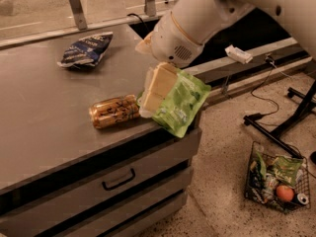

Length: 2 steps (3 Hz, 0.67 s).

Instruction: Move orange can near blue chip bag

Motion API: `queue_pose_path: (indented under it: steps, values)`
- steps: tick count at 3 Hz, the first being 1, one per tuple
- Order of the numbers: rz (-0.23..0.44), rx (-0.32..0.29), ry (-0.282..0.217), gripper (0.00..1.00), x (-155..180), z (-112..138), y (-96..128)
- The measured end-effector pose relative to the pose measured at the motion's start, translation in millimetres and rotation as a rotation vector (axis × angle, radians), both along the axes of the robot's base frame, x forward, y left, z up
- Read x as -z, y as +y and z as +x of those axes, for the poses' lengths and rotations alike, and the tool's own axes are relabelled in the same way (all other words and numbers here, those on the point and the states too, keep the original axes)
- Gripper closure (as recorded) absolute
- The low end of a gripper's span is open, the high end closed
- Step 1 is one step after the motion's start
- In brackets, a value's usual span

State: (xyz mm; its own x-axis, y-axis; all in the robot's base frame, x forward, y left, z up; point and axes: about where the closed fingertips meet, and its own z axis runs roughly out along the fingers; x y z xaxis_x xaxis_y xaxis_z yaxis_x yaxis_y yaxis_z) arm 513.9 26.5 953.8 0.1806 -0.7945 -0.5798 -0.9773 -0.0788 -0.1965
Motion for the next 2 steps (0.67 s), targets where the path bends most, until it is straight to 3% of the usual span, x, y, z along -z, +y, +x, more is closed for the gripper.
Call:
queue_pose_path:
  steps: [1, 2]
  values:
    - [0.059, 0.026, 0.024, 0.0, 27.2, -1.6, 6.9]
    - [0.063, 0.071, 0.009, 0.0, 56.7, 5.9, 10.5]
